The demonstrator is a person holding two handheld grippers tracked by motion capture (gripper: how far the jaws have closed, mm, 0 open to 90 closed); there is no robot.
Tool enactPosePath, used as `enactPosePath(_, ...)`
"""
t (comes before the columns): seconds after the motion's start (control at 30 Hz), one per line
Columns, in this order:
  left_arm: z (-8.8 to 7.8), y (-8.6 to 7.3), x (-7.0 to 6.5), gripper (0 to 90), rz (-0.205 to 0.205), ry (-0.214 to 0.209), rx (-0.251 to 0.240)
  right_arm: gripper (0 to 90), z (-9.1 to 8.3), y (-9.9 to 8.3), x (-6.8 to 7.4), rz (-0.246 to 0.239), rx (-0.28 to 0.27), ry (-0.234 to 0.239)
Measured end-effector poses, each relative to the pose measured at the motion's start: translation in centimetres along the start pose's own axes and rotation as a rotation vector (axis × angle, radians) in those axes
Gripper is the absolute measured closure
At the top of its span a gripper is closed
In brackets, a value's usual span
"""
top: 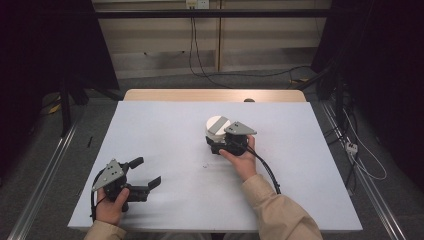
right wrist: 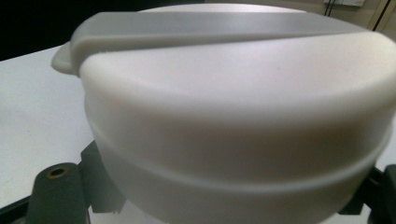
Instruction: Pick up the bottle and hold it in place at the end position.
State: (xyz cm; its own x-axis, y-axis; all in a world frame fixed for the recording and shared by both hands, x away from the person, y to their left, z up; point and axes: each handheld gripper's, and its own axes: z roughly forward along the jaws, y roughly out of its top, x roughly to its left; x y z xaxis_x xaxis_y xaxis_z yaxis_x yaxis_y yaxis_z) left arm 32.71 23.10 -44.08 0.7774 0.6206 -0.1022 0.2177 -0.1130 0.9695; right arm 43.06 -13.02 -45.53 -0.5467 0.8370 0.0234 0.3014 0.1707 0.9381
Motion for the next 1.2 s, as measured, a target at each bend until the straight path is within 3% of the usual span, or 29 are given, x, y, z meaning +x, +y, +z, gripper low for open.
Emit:
enactPosePath(0.57, 0.02, 0.00, 0.03, 4.2, -0.001, 0.004, 0.002, 18.6, 0.03, -0.15, 0.20, -0.022, 0.000, -0.011)
enactPosePath(1.2, 0.93, 0.26, -0.26, 4.1, -0.012, 0.006, 0.015, 18.7, -0.05, -0.27, 0.08, -0.016, 0.002, -0.007)
